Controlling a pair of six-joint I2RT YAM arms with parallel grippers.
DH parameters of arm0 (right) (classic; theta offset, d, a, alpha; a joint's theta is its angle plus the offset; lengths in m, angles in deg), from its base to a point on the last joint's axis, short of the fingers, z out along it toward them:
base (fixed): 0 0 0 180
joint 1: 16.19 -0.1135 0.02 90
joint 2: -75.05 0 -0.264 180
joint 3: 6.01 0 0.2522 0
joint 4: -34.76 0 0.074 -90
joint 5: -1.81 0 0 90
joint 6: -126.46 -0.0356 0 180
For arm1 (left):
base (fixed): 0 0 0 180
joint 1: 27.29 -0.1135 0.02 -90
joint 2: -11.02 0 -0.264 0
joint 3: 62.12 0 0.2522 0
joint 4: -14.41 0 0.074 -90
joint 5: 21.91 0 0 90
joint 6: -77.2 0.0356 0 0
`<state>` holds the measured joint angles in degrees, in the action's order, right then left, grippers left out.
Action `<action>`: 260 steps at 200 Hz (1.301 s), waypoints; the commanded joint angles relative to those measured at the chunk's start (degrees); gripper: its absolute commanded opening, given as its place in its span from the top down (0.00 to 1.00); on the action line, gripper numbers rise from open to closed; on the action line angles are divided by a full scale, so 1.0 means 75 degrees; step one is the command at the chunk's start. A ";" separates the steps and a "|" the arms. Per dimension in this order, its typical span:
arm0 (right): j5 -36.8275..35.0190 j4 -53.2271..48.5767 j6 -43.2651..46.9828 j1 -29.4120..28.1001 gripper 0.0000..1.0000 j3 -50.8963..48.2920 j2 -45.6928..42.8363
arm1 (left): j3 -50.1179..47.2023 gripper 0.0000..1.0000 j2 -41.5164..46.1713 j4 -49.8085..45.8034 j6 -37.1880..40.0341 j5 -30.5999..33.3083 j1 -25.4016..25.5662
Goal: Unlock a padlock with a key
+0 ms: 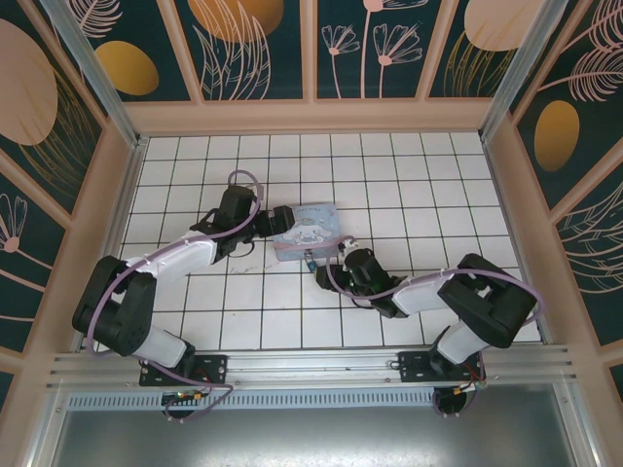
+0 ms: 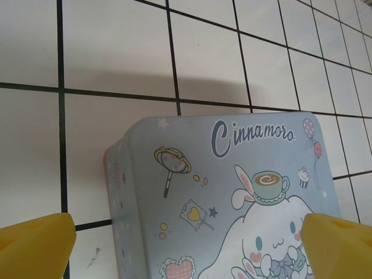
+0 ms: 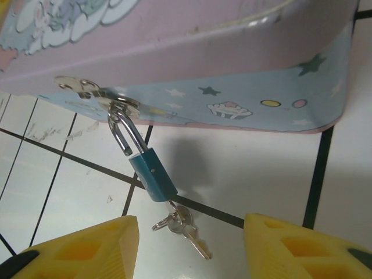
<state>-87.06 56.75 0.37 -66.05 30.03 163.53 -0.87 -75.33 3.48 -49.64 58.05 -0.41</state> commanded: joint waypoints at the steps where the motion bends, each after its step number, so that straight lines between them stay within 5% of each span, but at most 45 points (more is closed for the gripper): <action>1: 0.0200 0.0314 0.0192 0.0034 0.50 0.0369 0.0283 | 0.0170 0.01 -0.0134 0.0138 0.0083 -0.0114 -0.0067; 102: 0.0377 0.0481 0.0232 0.0039 0.55 0.0826 0.1103 | 0.0189 0.01 -0.0344 0.0266 -0.0008 -0.0237 -0.0073; 156: 0.0355 0.0583 0.0184 0.0068 0.75 0.0873 0.1248 | 0.0228 0.02 -0.0466 0.0276 -0.0024 -0.0278 -0.0078; 191: 0.0377 0.0628 0.0093 0.0164 1.00 0.0766 0.1037 | 0.0335 0.01 -0.0545 0.0159 0.0079 -0.0345 -0.0079; 260: 0.0354 0.0841 -0.0426 0.0254 1.00 0.0477 0.0599 | 0.0476 0.02 -0.0655 -0.0377 0.0557 -0.0114 -0.0035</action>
<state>-84.18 60.25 -0.44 -64.61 34.58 169.89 1.60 -79.78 3.16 -48.18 56.17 -0.67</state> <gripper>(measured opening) 0.096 0.985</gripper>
